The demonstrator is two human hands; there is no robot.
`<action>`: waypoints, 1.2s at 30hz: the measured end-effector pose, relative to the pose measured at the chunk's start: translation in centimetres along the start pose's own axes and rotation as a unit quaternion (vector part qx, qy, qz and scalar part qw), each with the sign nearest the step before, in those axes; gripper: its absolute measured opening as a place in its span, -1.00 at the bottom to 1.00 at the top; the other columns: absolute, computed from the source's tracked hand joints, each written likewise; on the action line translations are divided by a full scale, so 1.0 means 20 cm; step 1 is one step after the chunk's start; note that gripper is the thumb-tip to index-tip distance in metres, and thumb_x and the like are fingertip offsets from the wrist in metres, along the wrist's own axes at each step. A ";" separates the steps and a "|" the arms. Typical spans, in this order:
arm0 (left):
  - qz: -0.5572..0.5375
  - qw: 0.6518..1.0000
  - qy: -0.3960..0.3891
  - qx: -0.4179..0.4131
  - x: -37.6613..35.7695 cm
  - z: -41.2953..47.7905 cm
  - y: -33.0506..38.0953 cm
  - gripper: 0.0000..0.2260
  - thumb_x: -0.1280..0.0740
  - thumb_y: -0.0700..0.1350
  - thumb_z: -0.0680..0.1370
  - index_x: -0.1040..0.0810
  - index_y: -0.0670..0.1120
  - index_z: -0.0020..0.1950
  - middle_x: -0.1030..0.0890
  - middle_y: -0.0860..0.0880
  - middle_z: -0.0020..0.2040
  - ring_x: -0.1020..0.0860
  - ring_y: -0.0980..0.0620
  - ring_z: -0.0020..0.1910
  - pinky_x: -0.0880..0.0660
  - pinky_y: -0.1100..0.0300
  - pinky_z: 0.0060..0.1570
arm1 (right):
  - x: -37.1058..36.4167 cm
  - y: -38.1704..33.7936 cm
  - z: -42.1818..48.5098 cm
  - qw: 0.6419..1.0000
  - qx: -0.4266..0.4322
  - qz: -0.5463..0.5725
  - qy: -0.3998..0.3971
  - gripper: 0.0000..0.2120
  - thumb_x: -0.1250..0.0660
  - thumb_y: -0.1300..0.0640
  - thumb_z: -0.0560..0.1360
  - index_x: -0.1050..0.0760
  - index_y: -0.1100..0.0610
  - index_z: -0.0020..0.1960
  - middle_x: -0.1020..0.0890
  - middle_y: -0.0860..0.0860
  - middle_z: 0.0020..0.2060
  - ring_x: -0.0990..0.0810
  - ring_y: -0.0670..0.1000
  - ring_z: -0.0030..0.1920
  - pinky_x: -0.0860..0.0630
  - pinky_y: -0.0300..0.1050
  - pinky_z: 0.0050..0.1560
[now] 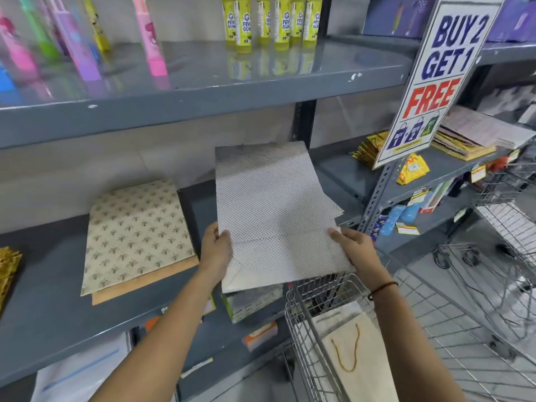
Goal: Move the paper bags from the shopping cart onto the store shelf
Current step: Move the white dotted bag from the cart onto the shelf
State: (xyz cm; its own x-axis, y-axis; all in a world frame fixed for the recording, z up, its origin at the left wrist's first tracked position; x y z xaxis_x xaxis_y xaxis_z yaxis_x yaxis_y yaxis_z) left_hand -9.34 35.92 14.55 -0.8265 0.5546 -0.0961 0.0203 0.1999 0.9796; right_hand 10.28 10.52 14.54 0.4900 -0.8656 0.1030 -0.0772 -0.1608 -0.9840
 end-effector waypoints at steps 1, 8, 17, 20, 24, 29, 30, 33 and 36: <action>-0.006 1.000 0.008 -0.001 -0.02 0.05 0.02 -0.76 -0.07 -0.28 0.64 -0.38 -0.15 0.29 -0.53 -0.07 -0.06 -0.46 0.05 -0.22 -0.40 0.21 -0.26 | 0.01 -0.02 0.04 1.000 0.000 -0.004 -0.016 -0.69 -0.43 0.05 0.44 -0.60 0.22 0.10 -0.72 0.05 -0.08 -0.65 0.09 -0.13 -0.63 -0.08 -0.10; 0.034 0.997 0.068 0.019 -0.18 0.37 0.06 -0.88 -0.17 -0.21 0.61 -0.49 -0.13 -0.01 -0.45 -0.01 -0.35 -0.38 0.07 -0.42 -0.36 0.36 -0.53 | 0.08 -0.07 0.46 0.998 -0.005 -0.060 0.031 -0.72 -0.39 0.27 0.48 -0.51 0.36 0.15 -0.58 0.11 -0.24 -0.54 -0.12 -0.46 -0.58 -0.14 -0.26; 0.080 0.986 0.051 0.138 -0.31 0.54 -0.03 -0.63 -0.40 -0.14 0.50 -0.49 -0.31 0.23 -0.60 -0.23 0.10 -0.60 -0.17 0.09 -0.55 -0.05 0.15 | 0.12 -0.07 0.77 0.980 -0.010 -0.162 0.112 -0.85 -0.39 0.18 0.49 -0.59 0.29 -0.09 -0.61 0.14 -0.22 -0.60 0.09 -0.14 -0.47 -0.13 -0.06; 0.150 0.982 0.006 0.117 -0.36 0.47 -0.10 -0.67 -0.45 -0.20 0.45 -0.53 -0.32 0.16 -0.61 -0.22 0.16 -0.58 -0.17 0.14 -0.53 -0.07 0.18 | 0.14 -0.04 0.78 0.970 -0.013 -0.202 0.135 -0.76 -0.37 0.17 0.50 -0.60 0.34 0.03 -0.66 0.25 -0.04 -0.62 0.18 0.04 -0.40 -0.17 -0.06; 0.232 0.971 0.029 0.051 -0.38 0.42 -0.10 -0.82 -0.44 -0.21 0.45 -0.47 -0.06 -0.26 -0.56 -0.02 -0.01 -0.52 0.06 -0.04 -0.42 0.28 -0.06 | 0.13 -0.05 0.79 0.955 0.025 -0.266 0.133 -0.75 -0.32 0.18 0.53 -0.59 0.37 0.06 -0.65 0.32 0.00 -0.59 0.28 0.09 -0.48 -0.01 0.07; 0.254 0.966 0.042 0.036 -0.38 0.44 -0.06 -0.89 -0.44 -0.23 0.44 -0.58 -0.22 -0.08 -0.64 -0.11 0.06 -0.58 -0.02 0.00 -0.43 0.25 -0.11 | 0.11 -0.07 0.80 0.936 0.069 -0.322 0.122 -0.74 -0.32 0.18 0.52 -0.58 0.40 0.01 -0.66 0.34 -0.08 -0.59 0.31 0.01 -0.48 0.03 0.02; 0.271 0.961 0.042 0.033 -0.38 0.44 -0.06 -0.82 -0.43 -0.21 0.45 -0.59 -0.27 -0.01 -0.65 -0.16 0.07 -0.60 -0.07 0.02 -0.47 0.21 -0.11 | 0.10 -0.07 0.79 0.935 0.070 -0.327 0.120 -0.74 -0.31 0.17 0.53 -0.58 0.39 0.02 -0.66 0.34 -0.07 -0.59 0.31 0.01 -0.48 0.03 0.03; 0.314 0.948 0.038 0.032 -0.37 0.40 -0.08 -0.75 -0.40 -0.14 0.46 -0.58 -0.26 0.06 -0.60 -0.20 0.13 -0.59 -0.15 0.06 -0.56 0.02 0.05 | 0.09 -0.04 0.78 0.924 0.073 -0.358 0.116 -0.73 -0.30 0.14 0.54 -0.57 0.35 0.06 -0.64 0.33 -0.03 -0.55 0.33 0.06 -0.45 0.06 0.12; 0.354 0.934 0.022 0.043 -0.39 0.34 -0.12 -0.62 -0.41 -0.03 0.45 -0.53 -0.25 0.14 -0.48 -0.21 0.22 -0.51 -0.14 0.13 -0.48 0.07 0.08 | 0.08 -0.04 0.76 0.919 0.086 -0.366 0.121 -0.74 -0.30 0.14 0.53 -0.58 0.36 0.01 -0.65 0.34 -0.07 -0.57 0.33 0.01 -0.43 0.10 0.13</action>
State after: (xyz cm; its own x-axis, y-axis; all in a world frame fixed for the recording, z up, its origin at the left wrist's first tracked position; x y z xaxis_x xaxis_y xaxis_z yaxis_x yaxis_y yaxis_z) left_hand 0.92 36.55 11.79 -0.6114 0.5388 0.5795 0.6136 -0.1395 0.7772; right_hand 24.26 16.47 13.31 0.1467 -0.6396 0.7546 0.3438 -0.6823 -0.6452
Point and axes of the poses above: each hand's wrist, its own z-axis towards the middle knuckle, its own x-axis out of the back of the hand, y = z × x, the point moved 9 cm from there along z, towards the middle knuckle
